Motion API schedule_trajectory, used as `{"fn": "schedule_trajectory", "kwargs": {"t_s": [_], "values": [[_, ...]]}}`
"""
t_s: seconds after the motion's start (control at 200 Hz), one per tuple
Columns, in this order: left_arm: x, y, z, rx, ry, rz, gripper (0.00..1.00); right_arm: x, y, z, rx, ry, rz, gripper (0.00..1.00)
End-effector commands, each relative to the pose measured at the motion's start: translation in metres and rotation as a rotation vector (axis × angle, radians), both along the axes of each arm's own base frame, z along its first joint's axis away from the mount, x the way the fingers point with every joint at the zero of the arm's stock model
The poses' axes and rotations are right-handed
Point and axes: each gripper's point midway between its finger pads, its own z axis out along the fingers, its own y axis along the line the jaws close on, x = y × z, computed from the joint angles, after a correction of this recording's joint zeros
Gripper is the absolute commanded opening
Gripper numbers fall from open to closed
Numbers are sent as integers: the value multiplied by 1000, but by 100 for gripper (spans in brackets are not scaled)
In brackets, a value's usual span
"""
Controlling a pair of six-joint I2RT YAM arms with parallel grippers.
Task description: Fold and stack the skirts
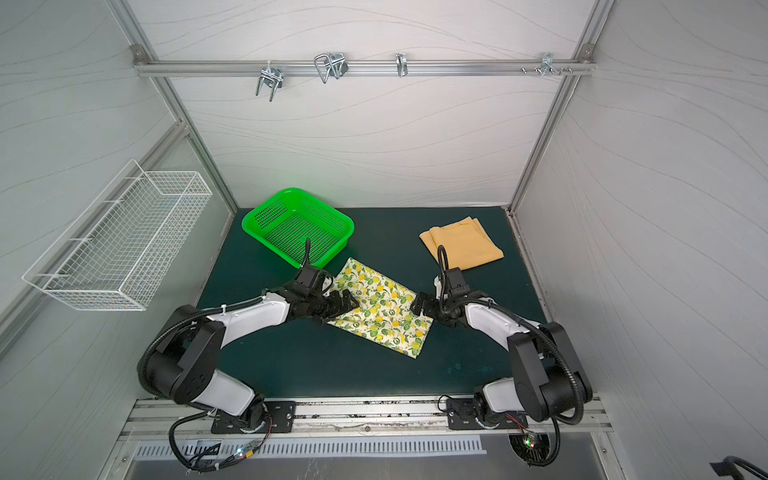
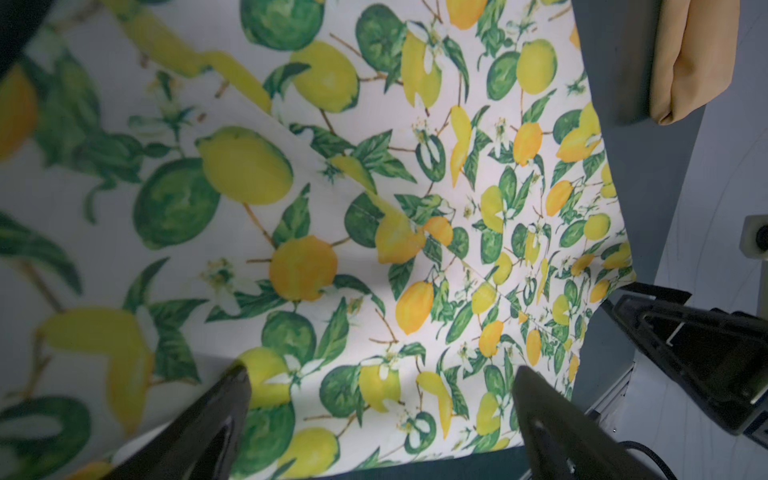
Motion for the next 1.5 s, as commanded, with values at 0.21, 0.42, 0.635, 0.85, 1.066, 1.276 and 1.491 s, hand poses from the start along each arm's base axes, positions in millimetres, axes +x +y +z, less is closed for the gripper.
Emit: {"fn": "schedule_trajectory", "kwargs": {"t_s": [0.21,0.42,0.635,0.85,1.066,1.276,1.491], "values": [[-29,20,17,-16,-43,84,99,30,12,3,-11,-16,68,99],[-20,9,56,-54,-92,45,99,18,12,58,42,-138,74,99],[-13,-6,85,-105,-129,9,99,-6,25,77,69,-152,127,99],[-19,-9,83,-113,-128,6,99,-5,39,57,80,-106,139,99],[-20,-10,82,-110,-124,2,99,3,42,39,70,-76,136,99],[-23,-14,83,-114,-125,-6,99,15,43,21,36,-60,131,99],[-31,-27,80,-105,-128,-41,99,28,45,7,12,-48,120,99]]}}
